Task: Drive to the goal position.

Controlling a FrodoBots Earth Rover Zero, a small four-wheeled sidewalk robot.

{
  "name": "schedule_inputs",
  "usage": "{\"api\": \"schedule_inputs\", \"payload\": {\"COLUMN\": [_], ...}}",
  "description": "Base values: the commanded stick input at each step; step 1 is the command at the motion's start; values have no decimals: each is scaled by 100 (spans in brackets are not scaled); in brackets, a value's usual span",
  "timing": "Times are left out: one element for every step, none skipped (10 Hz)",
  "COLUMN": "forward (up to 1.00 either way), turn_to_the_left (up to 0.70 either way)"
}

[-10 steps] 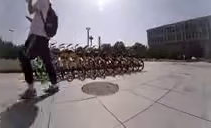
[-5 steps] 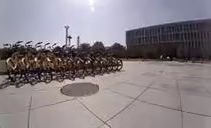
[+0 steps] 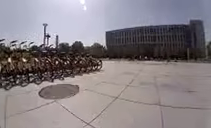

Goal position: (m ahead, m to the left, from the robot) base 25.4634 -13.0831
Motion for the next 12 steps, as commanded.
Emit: {"api": "schedule_inputs", "payload": {"forward": [0,0,0,0,0,0,0,0,0,0,9,92], "turn_to_the_left": [-100,-100,-100,-100,-100,-100,-100,-100,-100,-100,-95,-45]}}
